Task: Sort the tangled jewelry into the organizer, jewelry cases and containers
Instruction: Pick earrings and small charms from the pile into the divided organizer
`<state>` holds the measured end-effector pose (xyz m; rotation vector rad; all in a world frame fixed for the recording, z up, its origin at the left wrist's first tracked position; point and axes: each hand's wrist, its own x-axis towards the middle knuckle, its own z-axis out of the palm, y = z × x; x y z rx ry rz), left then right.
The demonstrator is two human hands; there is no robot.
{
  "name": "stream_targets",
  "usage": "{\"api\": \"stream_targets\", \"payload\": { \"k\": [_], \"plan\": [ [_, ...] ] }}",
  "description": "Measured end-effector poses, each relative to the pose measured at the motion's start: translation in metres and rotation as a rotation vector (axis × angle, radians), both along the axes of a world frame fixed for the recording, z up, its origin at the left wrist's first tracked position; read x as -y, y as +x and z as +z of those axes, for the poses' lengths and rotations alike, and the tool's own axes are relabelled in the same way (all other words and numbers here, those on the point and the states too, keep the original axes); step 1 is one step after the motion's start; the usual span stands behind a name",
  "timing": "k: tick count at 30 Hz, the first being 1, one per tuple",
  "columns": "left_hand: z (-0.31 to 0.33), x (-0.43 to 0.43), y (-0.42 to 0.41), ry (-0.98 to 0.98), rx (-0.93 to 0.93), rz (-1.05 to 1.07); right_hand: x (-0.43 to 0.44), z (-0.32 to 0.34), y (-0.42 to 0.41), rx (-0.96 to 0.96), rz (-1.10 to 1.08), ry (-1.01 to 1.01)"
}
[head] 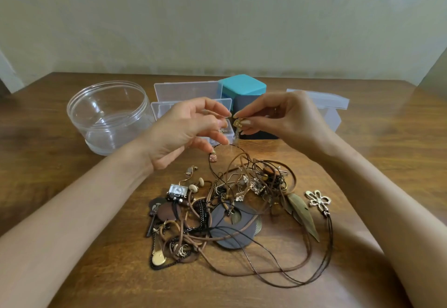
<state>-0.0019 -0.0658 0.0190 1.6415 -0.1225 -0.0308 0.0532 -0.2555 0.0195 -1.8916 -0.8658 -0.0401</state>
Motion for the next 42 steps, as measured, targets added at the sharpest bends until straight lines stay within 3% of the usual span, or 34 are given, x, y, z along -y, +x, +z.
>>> {"api": "stream_targets", "payload": {
  "k": [4,10,20,23,28,31,35,42],
  "plan": [
    [0.002,0.002,-0.002,-0.111,-0.082,-0.052,-0.003,-0.005,0.0,0.076,-0.05,-0.014],
    [-0.001,0.005,-0.002,0.045,-0.001,0.012,-0.006,-0.006,-0.001,0.089,-0.028,0.094],
    [-0.005,0.007,-0.002,0.072,0.136,0.108,-0.012,-0.014,-0.002,0.428,-0.006,0.034],
    [-0.005,0.005,-0.002,0.181,0.241,0.151,-0.012,-0.013,-0.002,0.226,0.014,0.078],
    [-0.009,0.005,-0.002,0.511,0.475,0.205,-0.013,-0.009,-0.004,-0.202,0.079,0.222],
    [-0.008,0.001,-0.001,0.724,0.651,0.265,-0.012,-0.006,-0.005,-0.364,0.16,0.269],
    [-0.011,-0.001,-0.002,1.011,0.842,0.252,-0.018,-0.009,-0.007,-0.342,0.081,0.178],
    [-0.01,0.003,-0.005,1.089,0.956,0.268,-0.017,-0.009,-0.007,-0.257,0.07,0.13]
  ]
}}
